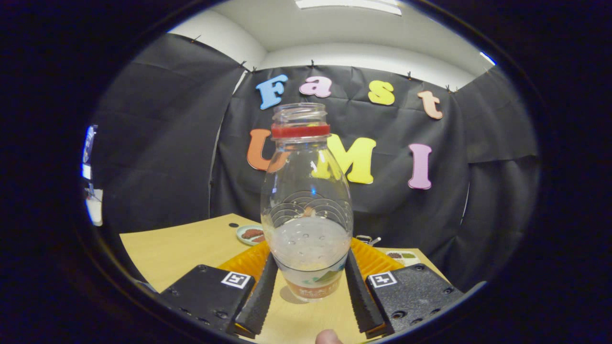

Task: Take the bottle from table, then pour the juice into the cup, finally place the bottle on the coaster

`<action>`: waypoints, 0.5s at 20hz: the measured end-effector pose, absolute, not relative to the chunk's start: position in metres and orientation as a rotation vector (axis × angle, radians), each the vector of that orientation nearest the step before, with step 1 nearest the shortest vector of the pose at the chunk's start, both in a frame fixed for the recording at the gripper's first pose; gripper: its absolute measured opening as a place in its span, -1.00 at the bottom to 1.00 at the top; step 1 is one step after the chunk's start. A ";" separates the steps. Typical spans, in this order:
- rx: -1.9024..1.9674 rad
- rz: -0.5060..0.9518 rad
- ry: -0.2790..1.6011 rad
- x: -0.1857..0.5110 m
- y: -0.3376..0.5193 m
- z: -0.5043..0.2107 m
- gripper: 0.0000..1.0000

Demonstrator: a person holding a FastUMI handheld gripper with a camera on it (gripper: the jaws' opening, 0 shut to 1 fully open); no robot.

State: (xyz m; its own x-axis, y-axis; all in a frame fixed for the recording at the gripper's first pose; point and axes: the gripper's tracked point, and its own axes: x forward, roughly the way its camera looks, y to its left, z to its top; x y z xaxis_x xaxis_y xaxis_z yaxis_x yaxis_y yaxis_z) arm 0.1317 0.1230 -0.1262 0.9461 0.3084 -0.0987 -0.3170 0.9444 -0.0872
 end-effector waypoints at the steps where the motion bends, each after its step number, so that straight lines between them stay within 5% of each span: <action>1: -0.084 0.324 0.089 0.142 0.124 -0.128 0.50; 10: -0.036 0.388 0.218 0.221 0.155 -0.212 0.50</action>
State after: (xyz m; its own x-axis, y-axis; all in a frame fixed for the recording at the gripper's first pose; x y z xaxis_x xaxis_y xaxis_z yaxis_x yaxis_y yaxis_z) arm 0.2210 0.1547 -0.2121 0.9027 0.3714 -0.2173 -0.3791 0.9253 0.0067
